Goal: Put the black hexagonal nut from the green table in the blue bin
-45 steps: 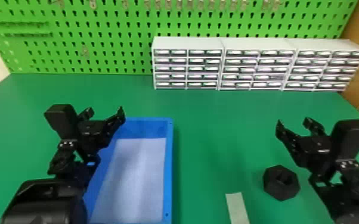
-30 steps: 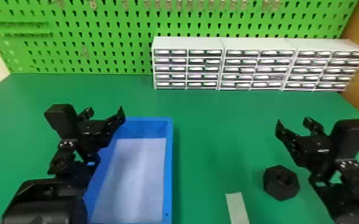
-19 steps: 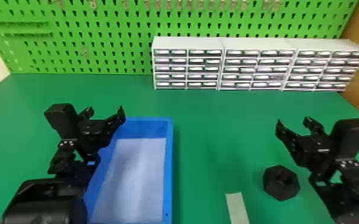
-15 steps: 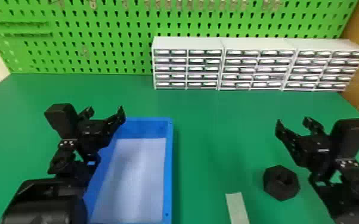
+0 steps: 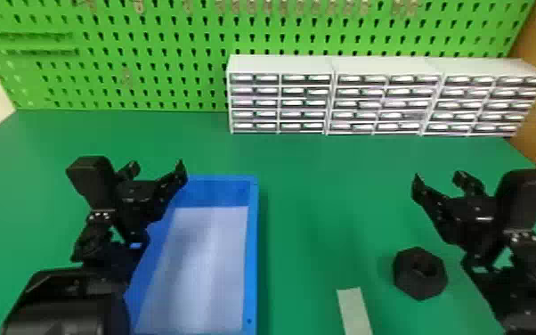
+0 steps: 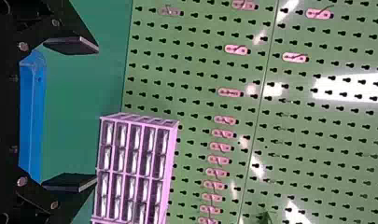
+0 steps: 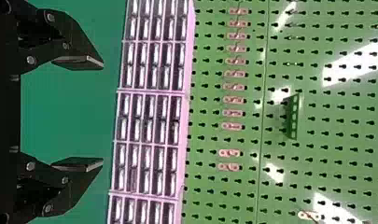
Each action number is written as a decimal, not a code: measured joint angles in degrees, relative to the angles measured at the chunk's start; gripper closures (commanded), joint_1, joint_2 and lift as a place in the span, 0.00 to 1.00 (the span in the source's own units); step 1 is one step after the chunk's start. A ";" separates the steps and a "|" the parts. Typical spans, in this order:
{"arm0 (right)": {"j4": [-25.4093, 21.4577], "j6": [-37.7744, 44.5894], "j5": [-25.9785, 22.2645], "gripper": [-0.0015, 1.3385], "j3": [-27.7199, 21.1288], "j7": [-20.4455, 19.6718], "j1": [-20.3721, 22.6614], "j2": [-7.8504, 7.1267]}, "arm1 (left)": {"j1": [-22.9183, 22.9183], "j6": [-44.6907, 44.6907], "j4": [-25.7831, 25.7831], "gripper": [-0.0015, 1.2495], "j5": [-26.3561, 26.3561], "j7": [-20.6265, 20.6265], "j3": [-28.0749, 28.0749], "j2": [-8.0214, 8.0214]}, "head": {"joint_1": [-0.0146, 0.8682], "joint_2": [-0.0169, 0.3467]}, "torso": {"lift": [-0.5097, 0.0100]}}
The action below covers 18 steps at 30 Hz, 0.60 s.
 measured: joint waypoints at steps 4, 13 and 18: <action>-1.57 4.13 -0.02 0.39 -0.55 0.00 -0.82 0.45 | -0.03 0.00 0.00 0.23 -0.01 0.01 0.02 0.00 | 0.79 0.19 | 0.79; -5.39 15.68 -0.02 0.39 -2.50 0.00 -3.14 1.14 | -0.07 0.00 0.00 0.23 -0.07 0.01 0.08 0.00 | 0.79 0.19 | 0.79; -7.48 23.52 -0.03 0.39 -3.43 0.00 -4.71 1.18 | -0.07 0.00 0.00 0.23 -0.07 0.01 0.01 0.00 | 0.79 0.19 | 0.79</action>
